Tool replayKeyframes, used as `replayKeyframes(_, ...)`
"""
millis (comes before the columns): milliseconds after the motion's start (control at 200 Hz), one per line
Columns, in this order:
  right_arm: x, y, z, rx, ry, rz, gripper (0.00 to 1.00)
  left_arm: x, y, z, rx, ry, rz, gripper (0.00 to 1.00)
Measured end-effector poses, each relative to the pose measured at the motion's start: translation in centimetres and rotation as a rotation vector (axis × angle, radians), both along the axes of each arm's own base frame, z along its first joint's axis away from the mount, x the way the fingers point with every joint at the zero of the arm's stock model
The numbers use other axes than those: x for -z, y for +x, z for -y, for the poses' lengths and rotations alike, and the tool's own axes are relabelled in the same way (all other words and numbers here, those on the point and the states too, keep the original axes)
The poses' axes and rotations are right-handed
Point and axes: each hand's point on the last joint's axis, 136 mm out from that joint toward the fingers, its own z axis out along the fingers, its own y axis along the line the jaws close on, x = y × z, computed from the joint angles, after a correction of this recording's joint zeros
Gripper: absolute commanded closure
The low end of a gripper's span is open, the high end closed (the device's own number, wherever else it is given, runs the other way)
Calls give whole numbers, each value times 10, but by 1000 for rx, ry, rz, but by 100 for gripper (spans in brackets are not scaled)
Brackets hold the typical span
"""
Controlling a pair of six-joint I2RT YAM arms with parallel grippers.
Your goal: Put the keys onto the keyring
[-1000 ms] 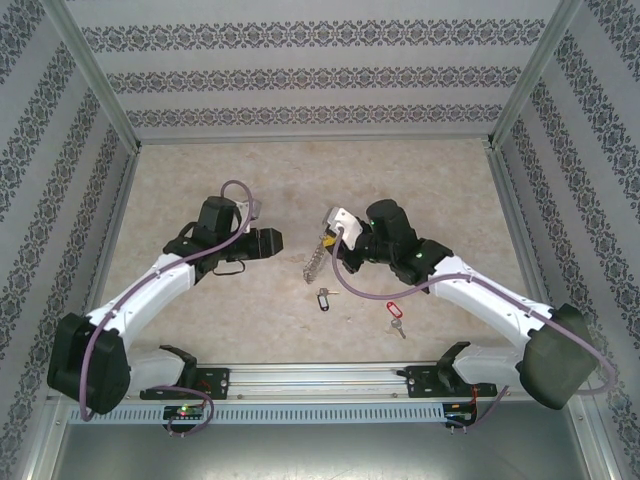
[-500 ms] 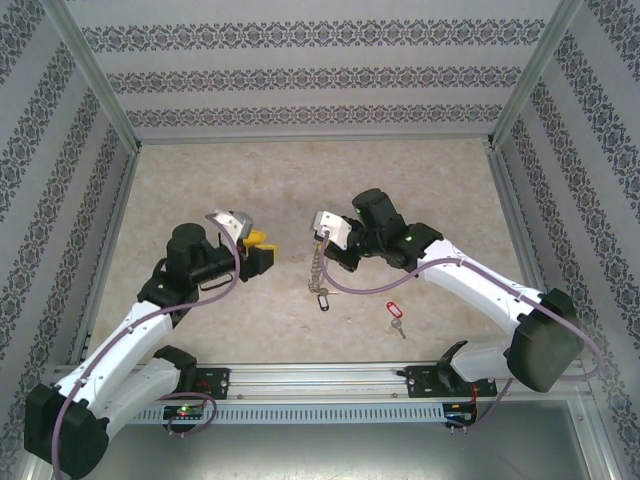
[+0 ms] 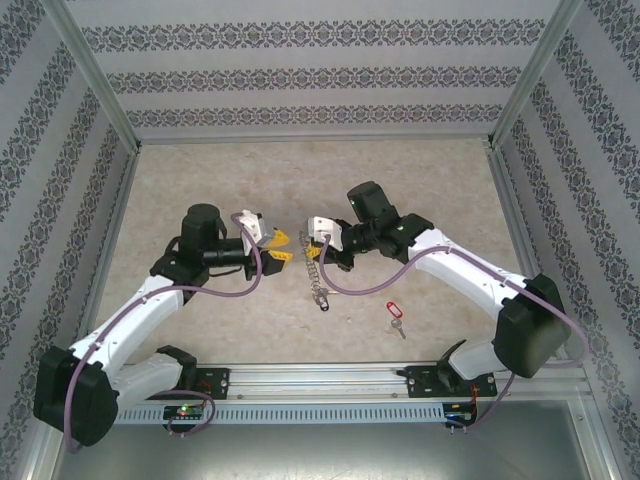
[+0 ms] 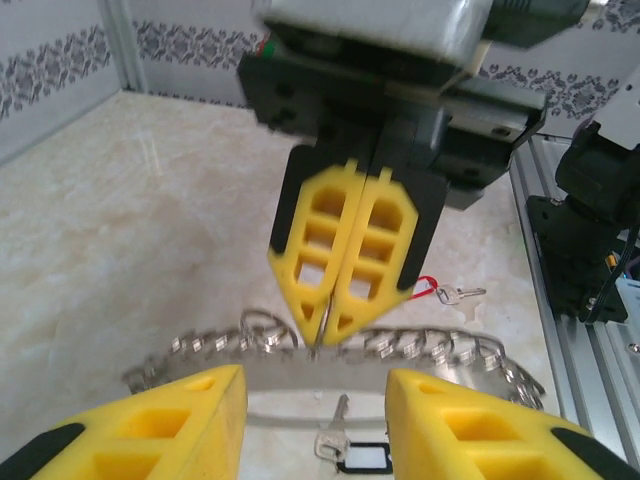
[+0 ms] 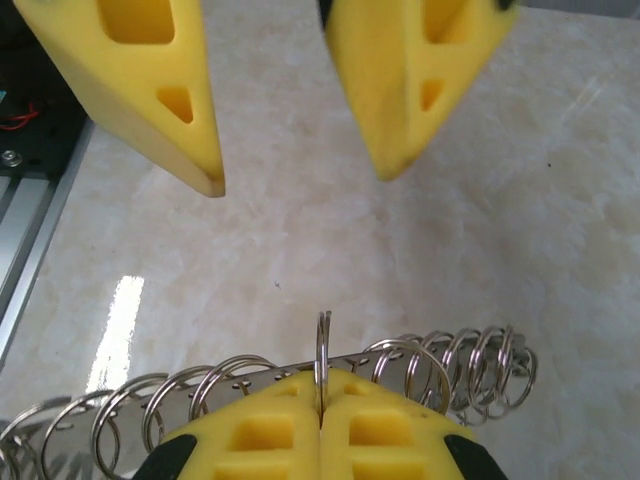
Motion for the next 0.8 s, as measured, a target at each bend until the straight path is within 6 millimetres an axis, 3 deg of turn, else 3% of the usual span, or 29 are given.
replayKeyframes(105, -1, 0, -3, -22, 14, -7, 100, -2, -1, 8, 47, 8, 29, 64)
replayKeyframes(400, 0, 2, -6, -46, 35, -13, 100, 18, 2, 13, 95, 67, 9, 69)
replayKeyframes(799, -4, 3, -9, -55, 55, -2, 100, 21, 8, 18, 126, 104, 16, 80)
